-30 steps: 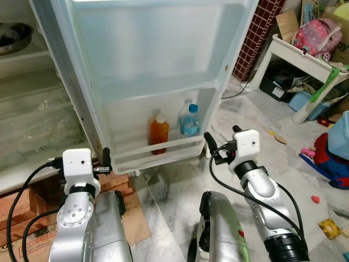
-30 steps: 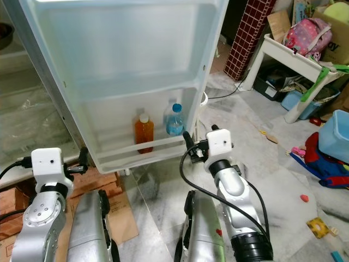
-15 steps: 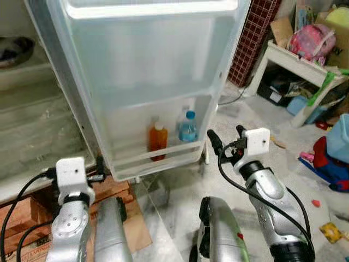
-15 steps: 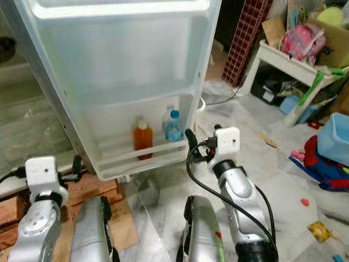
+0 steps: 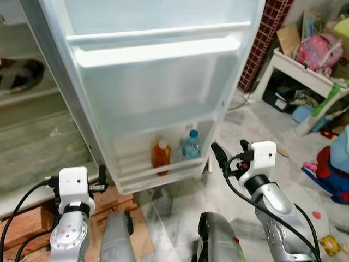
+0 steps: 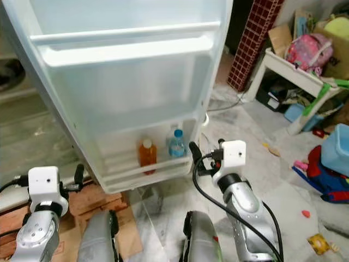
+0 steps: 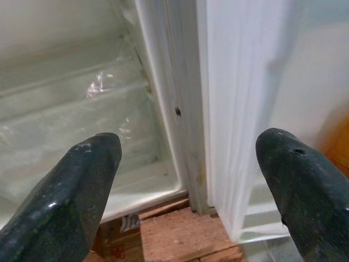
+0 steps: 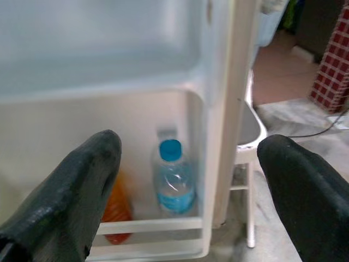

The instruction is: Restocking fridge

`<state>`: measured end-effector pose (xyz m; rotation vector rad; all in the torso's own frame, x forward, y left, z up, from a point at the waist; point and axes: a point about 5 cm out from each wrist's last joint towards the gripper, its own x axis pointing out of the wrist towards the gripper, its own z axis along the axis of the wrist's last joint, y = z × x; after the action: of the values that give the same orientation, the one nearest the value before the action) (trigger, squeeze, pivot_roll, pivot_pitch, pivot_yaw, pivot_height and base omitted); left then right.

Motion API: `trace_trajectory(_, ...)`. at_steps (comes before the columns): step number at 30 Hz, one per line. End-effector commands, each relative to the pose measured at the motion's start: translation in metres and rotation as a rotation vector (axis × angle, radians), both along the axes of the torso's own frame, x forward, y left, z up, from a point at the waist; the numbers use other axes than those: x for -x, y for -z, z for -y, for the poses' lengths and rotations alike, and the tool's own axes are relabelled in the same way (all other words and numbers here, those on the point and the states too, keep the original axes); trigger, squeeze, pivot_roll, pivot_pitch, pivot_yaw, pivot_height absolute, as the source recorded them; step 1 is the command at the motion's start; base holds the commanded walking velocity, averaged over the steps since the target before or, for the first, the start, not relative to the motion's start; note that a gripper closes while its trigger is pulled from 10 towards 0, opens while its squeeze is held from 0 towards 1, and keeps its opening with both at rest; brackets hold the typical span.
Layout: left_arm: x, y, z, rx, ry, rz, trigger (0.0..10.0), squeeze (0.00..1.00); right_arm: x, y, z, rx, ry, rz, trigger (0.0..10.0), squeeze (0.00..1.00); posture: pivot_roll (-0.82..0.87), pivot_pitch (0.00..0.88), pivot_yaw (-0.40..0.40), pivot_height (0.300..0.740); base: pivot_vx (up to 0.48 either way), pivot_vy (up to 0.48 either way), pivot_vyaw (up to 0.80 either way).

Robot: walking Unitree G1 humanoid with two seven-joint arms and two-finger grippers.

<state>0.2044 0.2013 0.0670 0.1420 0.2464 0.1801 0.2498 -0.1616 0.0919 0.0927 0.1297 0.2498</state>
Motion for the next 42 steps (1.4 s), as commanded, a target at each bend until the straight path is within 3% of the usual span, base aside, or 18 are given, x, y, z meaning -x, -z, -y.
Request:
trace_trajectory(1,-0.004,0.0,0.002,-0.018,0.031,0.01,10.0,0.0,0.0,0.003,-0.002,0.015,-0.029,-0.014,10.0,0.0,0.06,0.0,-0.028,0.697,0.0,0.0,0.0)
trace_trajectory(10,-0.012,0.003,0.003,-0.042,0.068,0.017,10.0,0.0,0.001,0.014,0.005,-0.016,-0.025,-0.099,10.0,0.0,0.07,0.0,-0.021,0.74,0.0,0.0,0.0)
trace_trajectory(17,-0.014,0.006,0.016,-0.067,0.184,0.027,10.0,0.0,0.011,0.032,0.01,-0.028,-0.017,-0.196,10.0,0.0,0.09,0.0,-0.038,0.74,0.0,0.0,0.0)
trace_trajectory(26,-0.014,0.005,0.019,-0.063,0.202,0.041,10.0,0.0,0.008,0.027,0.011,-0.032,-0.024,-0.196,10.0,0.0,0.08,0.0,-0.042,0.74,0.0,0.0,0.0)
trace_trajectory(30,-0.012,0.006,0.017,-0.064,0.183,0.042,10.0,0.0,0.013,0.031,0.01,-0.032,-0.092,-0.245,10.0,0.0,0.07,0.0,-0.049,0.74,0.0,0.0,0.0)
trace_trajectory(35,-0.014,0.002,0.019,-0.046,0.166,0.052,10.0,0.0,0.024,0.039,0.0,-0.099,-0.288,-0.359,10.0,0.0,0.07,0.0,-0.058,0.74,-0.25,0.0,0.0)
trace_trajectory(42,-0.019,-0.006,0.02,-0.039,0.164,0.072,10.0,0.0,0.012,0.032,-0.007,-0.129,-0.374,-0.374,10.0,0.0,0.07,0.0,-0.046,0.74,-0.252,0.0,0.0)
